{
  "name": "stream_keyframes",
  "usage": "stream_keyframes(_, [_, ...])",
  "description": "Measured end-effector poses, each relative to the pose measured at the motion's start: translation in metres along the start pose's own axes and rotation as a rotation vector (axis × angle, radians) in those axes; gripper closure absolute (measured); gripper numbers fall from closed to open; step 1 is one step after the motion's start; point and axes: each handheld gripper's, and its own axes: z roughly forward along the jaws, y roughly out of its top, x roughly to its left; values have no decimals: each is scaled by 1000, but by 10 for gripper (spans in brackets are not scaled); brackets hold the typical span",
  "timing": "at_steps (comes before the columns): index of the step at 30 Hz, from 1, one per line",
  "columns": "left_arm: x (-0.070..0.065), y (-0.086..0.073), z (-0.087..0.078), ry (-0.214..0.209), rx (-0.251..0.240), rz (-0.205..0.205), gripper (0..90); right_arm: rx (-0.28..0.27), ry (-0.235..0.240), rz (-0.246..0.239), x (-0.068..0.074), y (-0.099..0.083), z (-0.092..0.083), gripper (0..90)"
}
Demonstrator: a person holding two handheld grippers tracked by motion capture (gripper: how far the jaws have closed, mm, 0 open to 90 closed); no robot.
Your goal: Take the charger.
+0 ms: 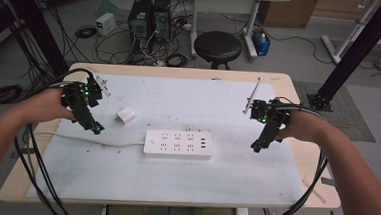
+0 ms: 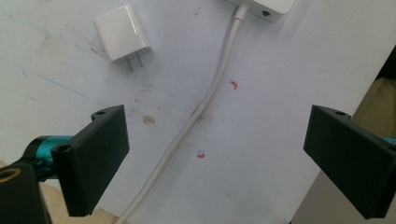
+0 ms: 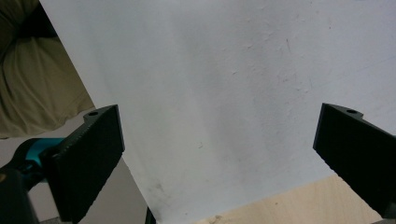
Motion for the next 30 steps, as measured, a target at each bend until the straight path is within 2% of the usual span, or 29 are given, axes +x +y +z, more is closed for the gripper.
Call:
stream_keyframes(8, [3, 3, -2, 20, -29, -16, 67, -28, -32, 9, 2, -1, -4, 12])
stream_keyframes(11, [7, 4, 0, 45, -47, -54, 67, -49, -37, 17, 0, -1, -5, 12])
stream_keyframes(12, [10, 4, 0, 58, -44, -54, 68, -47, -38, 24, 1, 0, -4, 12])
stream_keyframes(15, [16, 2, 5, 95, -74, -113, 67, -61, -30, 28, 0, 2, -1, 12])
stream_keyframes(16, [18, 1, 8, 102, -100, -150, 68, -62, -29, 31, 0, 3, 0, 12])
stream_keyframes(17, [22, 1, 10, 107, -99, -157, 68, -56, -26, 32, 1, 4, 1, 12])
stream_keyframes(19, [29, 0, 16, 120, -116, -217, 68, -51, -22, 31, 0, 5, 2, 12])
stream_keyframes(20, [29, 0, 16, 120, -116, -217, 67, -51, -22, 31, 0, 5, 2, 12])
stream_keyframes(22, [38, 1, 27, 120, -127, -273, 68, -56, -21, 37, -2, 7, 3, 12])
stream_keyframes(25, [44, 5, 37, 117, -135, -306, 68, -55, -16, 39, -3, 8, 6, 12])
stream_keyframes(26, [44, 5, 37, 117, -135, -306, 67, -55, -16, 39, -3, 8, 6, 12])
stream_keyframes(27, [49, 9, 46, 111, -135, -323, 68, -57, -15, 37, -5, 9, 8, 12])
stream_keyframes(30, [54, 13, 57, 109, -133, -345, 67, -52, -13, 36, -5, 10, 11, 12])
